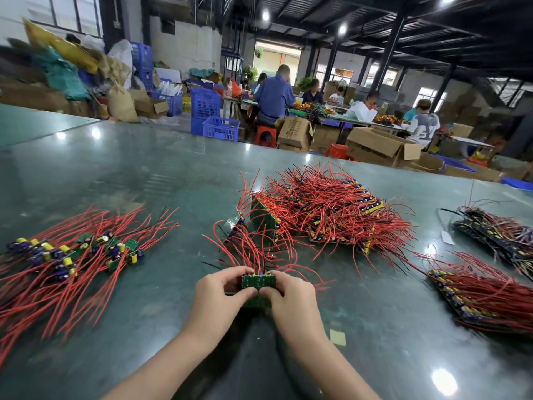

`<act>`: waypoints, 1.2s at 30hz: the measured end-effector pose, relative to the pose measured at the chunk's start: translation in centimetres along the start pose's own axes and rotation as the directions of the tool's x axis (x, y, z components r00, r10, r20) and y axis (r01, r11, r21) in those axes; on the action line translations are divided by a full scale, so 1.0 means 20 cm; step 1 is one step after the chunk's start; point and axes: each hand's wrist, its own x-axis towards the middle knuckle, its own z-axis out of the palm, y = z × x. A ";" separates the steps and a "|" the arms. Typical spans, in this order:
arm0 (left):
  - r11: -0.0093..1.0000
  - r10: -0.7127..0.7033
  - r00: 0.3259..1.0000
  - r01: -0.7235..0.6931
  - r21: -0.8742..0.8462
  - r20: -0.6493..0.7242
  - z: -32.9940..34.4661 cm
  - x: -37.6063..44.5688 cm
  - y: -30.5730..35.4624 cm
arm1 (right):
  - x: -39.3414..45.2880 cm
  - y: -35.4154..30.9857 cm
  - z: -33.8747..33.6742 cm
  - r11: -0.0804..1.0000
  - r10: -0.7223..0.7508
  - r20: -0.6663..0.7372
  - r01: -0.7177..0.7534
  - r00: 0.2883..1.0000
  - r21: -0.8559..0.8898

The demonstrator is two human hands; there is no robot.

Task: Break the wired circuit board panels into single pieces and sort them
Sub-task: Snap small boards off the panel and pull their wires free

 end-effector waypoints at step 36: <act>0.995 0.081 0.985 -0.072 0.064 -0.151 0.01 0.04 -0.04 | 0.02 0.00 -0.08 0.985 0.142 -0.123 -0.129 0.982 0.112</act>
